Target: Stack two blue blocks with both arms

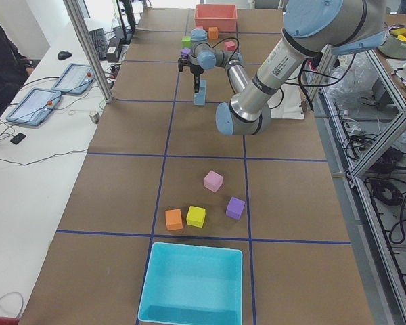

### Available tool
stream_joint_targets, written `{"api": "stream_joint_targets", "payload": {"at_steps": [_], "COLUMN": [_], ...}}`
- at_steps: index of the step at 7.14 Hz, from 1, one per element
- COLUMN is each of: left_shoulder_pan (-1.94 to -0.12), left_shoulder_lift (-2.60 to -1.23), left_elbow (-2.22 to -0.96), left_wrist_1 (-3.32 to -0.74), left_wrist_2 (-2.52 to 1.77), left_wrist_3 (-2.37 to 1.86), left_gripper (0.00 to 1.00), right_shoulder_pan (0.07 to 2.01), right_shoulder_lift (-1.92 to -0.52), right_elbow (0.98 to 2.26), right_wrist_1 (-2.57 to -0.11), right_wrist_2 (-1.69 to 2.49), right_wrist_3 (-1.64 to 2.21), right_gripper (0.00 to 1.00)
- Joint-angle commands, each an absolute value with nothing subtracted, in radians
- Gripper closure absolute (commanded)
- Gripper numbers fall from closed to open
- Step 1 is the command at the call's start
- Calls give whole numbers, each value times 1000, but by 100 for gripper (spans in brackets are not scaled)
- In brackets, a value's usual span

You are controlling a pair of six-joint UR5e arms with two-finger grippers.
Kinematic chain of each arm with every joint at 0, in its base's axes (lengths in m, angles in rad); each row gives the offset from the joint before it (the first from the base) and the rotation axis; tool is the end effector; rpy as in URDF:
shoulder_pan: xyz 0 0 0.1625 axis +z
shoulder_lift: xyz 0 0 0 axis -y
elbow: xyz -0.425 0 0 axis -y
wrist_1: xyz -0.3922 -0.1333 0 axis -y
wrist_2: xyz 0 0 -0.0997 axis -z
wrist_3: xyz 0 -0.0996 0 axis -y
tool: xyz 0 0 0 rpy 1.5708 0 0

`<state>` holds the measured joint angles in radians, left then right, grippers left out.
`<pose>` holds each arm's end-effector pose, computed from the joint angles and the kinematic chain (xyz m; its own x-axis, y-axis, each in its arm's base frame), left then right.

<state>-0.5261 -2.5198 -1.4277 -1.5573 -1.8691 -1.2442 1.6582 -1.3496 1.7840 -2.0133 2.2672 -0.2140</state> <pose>0.6005 -0.4690 0.1230 0.6710 -0.0350 -0.7406 0.0884 0.9955 0.0330 0.1170 -0.5399 0.4893 0.7649 -0.1411 0.6285 0.0769 0.9887 0.1283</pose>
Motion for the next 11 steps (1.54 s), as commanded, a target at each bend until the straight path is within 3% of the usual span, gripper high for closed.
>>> {"api": "stream_joint_targets", "payload": {"at_steps": [1, 5, 6, 7, 8, 11], "left_shoulder_pan": [-526, -523, -523, -523, -523, -575], "left_shoulder_lift": [-2519, -2522, -2522, -2522, -2522, -2508], "left_elbow": [-1417, -1404, -1404, -1404, -1405, -1501], "left_wrist_1": [-1566, -1571, -1571, -1571, -1571, -1546], "left_wrist_2": [-1868, -1868, -1868, -1868, -1868, -1890], "left_wrist_3": [-1249, -1261, -1261, -1261, -1262, -1247], "left_gripper": [44, 43, 33, 12, 3, 2], "right_shoulder_pan": [1658, 1658, 1658, 1658, 1658, 1658], "right_shoulder_lift": [-1348, -1350, -1350, -1351, -1351, -1353], "right_elbow": [1784, 1784, 1784, 1784, 1784, 1783], "right_wrist_1": [-2013, -2013, -2013, -2013, -2013, -2011], "right_wrist_2": [2267, 2267, 2267, 2267, 2266, 2267], "right_wrist_3": [-213, -213, -215, -216, -218, -219], "right_gripper": [0, 0, 0, 0, 0, 0]}}
